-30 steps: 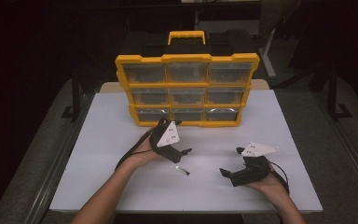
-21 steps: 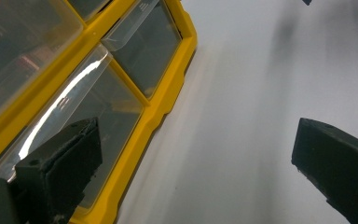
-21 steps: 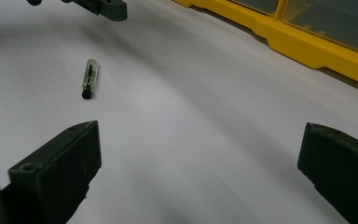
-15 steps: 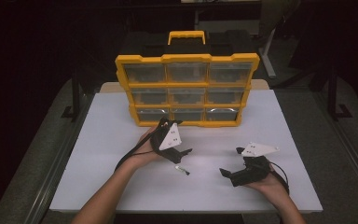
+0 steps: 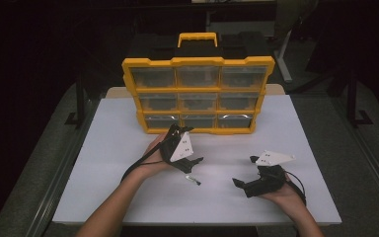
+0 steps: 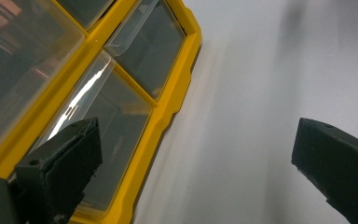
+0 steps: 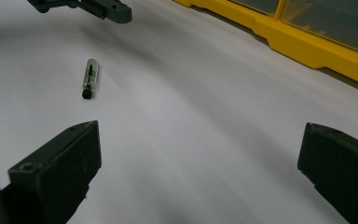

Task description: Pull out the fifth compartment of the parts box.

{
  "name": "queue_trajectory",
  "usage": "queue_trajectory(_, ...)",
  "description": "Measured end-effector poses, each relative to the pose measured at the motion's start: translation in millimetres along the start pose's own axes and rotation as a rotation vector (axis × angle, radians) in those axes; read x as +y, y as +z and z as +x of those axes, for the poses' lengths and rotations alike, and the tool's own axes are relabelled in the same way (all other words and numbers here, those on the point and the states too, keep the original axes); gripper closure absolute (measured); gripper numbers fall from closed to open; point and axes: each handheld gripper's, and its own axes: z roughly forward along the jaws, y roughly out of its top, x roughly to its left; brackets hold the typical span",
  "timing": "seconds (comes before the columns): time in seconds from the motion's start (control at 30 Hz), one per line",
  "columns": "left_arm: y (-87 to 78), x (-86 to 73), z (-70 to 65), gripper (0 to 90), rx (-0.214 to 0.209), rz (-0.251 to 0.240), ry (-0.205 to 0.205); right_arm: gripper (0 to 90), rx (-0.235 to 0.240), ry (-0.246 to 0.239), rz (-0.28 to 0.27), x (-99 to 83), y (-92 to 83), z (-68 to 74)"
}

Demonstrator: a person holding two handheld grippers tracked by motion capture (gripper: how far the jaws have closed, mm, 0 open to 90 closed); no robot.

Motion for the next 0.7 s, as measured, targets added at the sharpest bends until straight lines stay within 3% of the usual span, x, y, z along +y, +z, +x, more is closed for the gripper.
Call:
queue_trajectory(0.17, 0.5, 0.8, -1.5, 1.9, 0.012, 0.008, 0.034, 0.0, -0.001, -0.003, -0.002, 0.0, -0.1, -0.4)
queue_trajectory(0.47, 0.7, 1.0, -2.7, 1.9, 0.024, 0.010, 0.051, 0.0, -0.001, -0.005, -0.002, -0.1, 0.0, -0.6)
queue_trajectory(0.7, 1.3, 1.5, -4.6, 1.9, 0.032, 0.034, 0.100, 0.0, 0.000, -0.002, -0.001, -0.1, 0.0, -0.2)
